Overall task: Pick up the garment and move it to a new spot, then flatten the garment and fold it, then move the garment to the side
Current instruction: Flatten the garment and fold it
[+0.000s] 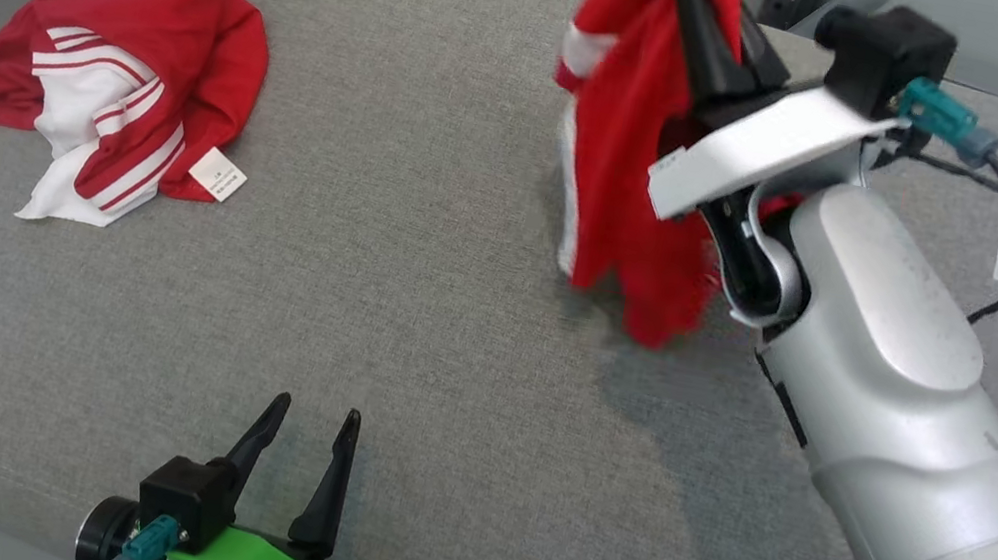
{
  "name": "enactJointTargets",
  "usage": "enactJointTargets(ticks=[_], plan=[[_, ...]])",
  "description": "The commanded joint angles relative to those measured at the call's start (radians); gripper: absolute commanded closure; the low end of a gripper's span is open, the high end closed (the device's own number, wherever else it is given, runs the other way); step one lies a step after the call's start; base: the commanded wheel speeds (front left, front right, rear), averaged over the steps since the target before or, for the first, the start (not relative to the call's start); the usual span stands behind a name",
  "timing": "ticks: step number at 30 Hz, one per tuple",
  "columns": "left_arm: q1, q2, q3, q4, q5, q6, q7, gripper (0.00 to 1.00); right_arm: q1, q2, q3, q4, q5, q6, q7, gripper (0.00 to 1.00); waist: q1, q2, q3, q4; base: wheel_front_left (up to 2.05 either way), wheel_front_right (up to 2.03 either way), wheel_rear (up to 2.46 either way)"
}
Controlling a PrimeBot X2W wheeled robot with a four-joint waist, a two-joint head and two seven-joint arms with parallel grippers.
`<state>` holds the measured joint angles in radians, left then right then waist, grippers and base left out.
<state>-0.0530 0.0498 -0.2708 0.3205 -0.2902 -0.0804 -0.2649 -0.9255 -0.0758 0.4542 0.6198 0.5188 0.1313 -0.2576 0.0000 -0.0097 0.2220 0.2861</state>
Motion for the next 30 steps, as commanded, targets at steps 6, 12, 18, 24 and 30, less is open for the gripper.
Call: enactJointTargets(ticks=[6, 12, 18, 24, 30], plan=[[0.020, 0.002, 0.006, 0.015, 0.021, -0.012, 0.001, 0.00, 0.034, 0.014, -0.073, -0.150, 0.030, -0.001, -0.007, 1.00, 0.0000, 0.0097, -0.042, 0.013, 0.00, 0.00, 0.00], [0.041, 0.002, 0.023, 0.019, 0.027, -0.017, 0.001, 0.00, 0.236, -0.058, -0.166, -0.071, -0.011, -0.001, -0.008, 1.00, 0.0000, 0.0097, -0.050, -0.002, 0.00, 0.00, 0.00], [0.026, 0.002, 0.020, 0.022, 0.039, -0.026, 0.001, 0.00, 0.475, -0.114, -0.311, 0.079, -0.064, -0.001, -0.008, 0.00, 0.0000, 0.0097, -0.038, -0.047, 0.00, 0.00, 0.00], [0.017, 0.002, 0.034, 0.018, 0.060, -0.032, 0.001, 0.00, 0.577, -0.086, -0.452, 0.016, -0.117, -0.001, -0.008, 0.00, 0.0000, 0.0097, -0.053, -0.097, 0.00, 0.00, 0.00], [0.036, 0.002, 0.058, 0.016, 0.066, -0.034, 0.001, 0.00, 0.657, -0.038, -0.519, -0.184, -0.177, -0.001, -0.008, 0.00, 0.0000, 0.0097, -0.101, -0.154, 0.00, 0.00, 0.00]])
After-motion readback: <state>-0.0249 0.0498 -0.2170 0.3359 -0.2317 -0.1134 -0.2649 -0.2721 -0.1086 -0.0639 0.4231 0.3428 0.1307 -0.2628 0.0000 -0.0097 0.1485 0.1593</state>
